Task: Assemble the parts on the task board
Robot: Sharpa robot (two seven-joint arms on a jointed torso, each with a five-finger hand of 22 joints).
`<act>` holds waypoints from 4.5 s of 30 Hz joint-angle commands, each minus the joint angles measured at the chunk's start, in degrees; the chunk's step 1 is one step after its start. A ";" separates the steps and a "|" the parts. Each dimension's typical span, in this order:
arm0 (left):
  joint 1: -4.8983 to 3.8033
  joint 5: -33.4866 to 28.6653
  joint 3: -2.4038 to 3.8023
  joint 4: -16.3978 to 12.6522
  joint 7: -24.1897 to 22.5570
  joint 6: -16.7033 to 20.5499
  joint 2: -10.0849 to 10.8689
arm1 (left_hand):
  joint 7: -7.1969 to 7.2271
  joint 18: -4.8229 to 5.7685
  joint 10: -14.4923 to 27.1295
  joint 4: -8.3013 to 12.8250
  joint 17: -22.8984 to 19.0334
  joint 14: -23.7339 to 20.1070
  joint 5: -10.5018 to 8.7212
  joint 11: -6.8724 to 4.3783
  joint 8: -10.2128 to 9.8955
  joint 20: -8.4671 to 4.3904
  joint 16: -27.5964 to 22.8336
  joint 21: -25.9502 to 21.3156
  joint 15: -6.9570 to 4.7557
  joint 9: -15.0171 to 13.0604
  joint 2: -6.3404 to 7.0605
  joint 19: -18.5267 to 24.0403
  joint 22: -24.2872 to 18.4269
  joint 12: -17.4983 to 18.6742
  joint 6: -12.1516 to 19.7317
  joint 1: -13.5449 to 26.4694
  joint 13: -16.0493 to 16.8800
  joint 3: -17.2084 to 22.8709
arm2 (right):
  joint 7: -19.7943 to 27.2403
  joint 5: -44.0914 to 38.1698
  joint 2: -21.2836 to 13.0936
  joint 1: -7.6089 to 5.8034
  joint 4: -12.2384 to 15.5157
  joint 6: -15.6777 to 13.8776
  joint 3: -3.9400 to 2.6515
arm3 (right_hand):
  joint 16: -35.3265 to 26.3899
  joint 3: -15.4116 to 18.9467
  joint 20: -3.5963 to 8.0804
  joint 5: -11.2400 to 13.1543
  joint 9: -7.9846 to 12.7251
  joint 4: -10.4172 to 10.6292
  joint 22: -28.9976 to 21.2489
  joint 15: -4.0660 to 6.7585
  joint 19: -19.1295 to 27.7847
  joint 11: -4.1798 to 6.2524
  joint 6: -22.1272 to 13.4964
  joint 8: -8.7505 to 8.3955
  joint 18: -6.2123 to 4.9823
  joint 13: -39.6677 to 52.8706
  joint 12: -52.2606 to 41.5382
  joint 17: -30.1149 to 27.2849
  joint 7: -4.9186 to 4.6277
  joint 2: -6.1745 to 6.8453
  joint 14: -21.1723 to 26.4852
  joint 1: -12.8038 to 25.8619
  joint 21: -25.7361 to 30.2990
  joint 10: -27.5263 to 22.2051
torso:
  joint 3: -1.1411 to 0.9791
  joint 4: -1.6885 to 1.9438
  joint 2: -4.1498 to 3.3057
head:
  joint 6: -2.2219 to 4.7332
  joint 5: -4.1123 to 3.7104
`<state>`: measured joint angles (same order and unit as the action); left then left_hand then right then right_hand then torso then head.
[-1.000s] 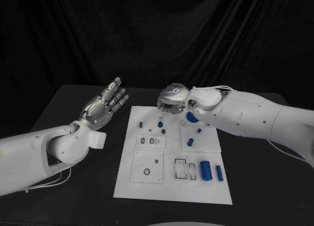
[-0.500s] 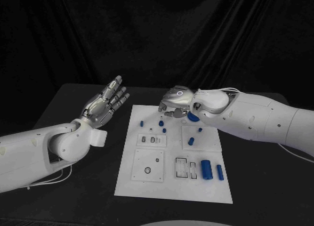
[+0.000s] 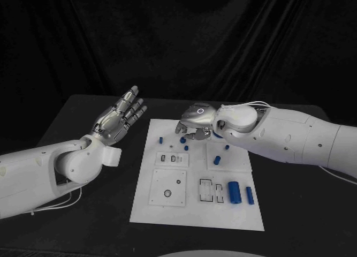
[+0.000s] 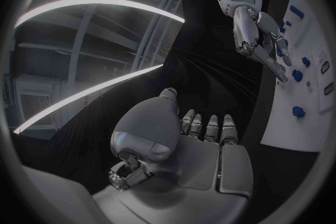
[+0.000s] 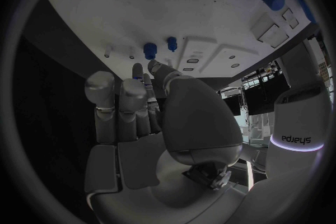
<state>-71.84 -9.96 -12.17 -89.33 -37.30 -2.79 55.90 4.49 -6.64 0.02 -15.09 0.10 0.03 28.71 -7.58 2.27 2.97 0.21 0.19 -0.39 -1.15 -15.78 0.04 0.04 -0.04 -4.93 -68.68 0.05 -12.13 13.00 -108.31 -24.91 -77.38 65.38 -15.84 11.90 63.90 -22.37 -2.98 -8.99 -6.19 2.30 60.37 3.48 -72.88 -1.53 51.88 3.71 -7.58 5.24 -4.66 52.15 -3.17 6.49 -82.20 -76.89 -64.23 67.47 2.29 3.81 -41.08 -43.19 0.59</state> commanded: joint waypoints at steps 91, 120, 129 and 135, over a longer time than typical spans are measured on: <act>-0.17 0.53 0.05 1.01 0.72 -2.15 -0.52 | -1.01 -1.37 -0.02 4.21 -0.10 -0.03 5.17 1.47 0.86 1.40 -0.21 -0.19 0.76 -0.18 -0.23 -0.04 -0.04 0.04 -1.02 -2.80 -0.05 2.72 | -2.11 -0.49 -3.23 -1.75 -0.35 -5.28 -0.05 | -1.05 0.25 -0.28 -1.51 -1.95 -1.56 7.18 -0.27 -2.38 -0.18 14.33 4.36 1.30 1.52 -0.22 -1.12 -2.11 -1.97 -0.73 -6.17 -1.38 6.70 | 0.07 0.00 -0.01 | -1.68 0.26; -0.18 0.54 0.05 0.54 0.95 -2.67 -0.75 | -1.15 -1.31 -0.02 4.78 -0.10 -0.03 5.64 1.62 1.01 1.50 -0.21 -0.19 0.93 -0.23 -0.12 -0.04 -0.04 0.04 -1.24 -2.95 -0.05 2.91 | -2.45 -0.49 3.93 -0.89 -11.64 -4.17 -0.06 | -1.22 0.44 -0.08 -0.03 -1.70 -1.51 7.37 -0.12 -2.58 -0.24 13.64 3.41 1.32 0.89 0.72 -1.18 -2.13 -2.43 -1.02 -6.55 -1.22 6.64 | 0.26 0.52 -1.20 | -0.91 -0.36; -0.19 0.54 0.05 0.25 0.99 -2.76 -0.53 | -1.20 -1.28 -0.02 4.97 -0.10 -0.03 5.78 1.66 1.04 1.52 -0.21 -0.19 0.99 -0.24 -0.11 -0.04 -0.04 0.04 -1.29 -3.00 -0.05 2.98 | -2.75 -0.49 3.71 -0.87 -10.84 -4.77 -0.06 | -1.39 0.45 -0.05 0.15 -1.62 -1.53 7.35 -0.09 -2.54 -0.24 13.40 3.17 1.30 0.80 0.83 -1.35 -2.13 -2.50 -0.96 -6.66 -1.11 6.60 | 0.32 0.58 -1.55 | -0.38 -0.58; -0.19 0.55 0.05 0.26 1.03 -2.86 -0.56 | -1.20 -1.28 -0.02 4.97 -0.10 -0.03 5.78 1.66 1.04 1.52 -0.21 -0.19 0.99 -0.24 -0.11 -0.04 -0.04 0.04 -1.29 -3.00 -0.05 2.98 | -2.88 -0.49 3.44 -0.87 -9.97 -4.92 -0.06 | -1.48 0.46 -0.03 0.13 -1.58 -1.57 7.25 -0.07 -2.46 -0.27 13.28 3.05 1.27 0.75 0.89 -1.45 -2.15 -2.49 -0.92 -6.72 -0.95 6.55 | 0.28 0.49 -1.42 | -0.36 -0.60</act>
<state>-71.85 -9.95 -12.18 -89.00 -35.71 -4.57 55.38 3.47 -7.55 -0.10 -10.41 0.05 -0.16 34.23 -6.23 2.98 4.19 0.21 0.19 0.23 -1.33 -15.82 0.04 0.04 -0.04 -5.95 -71.14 0.08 -9.04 11.70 -108.32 -21.45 -78.36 55.06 -19.66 11.89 62.66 -22.18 -3.27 -9.21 -7.80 0.87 67.68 3.12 -75.25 -5.59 65.58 7.03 -6.69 5.97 -3.93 50.79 -5.42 4.53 -82.98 -83.40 -65.38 70.16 2.58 4.37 -42.57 -43.53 -0.03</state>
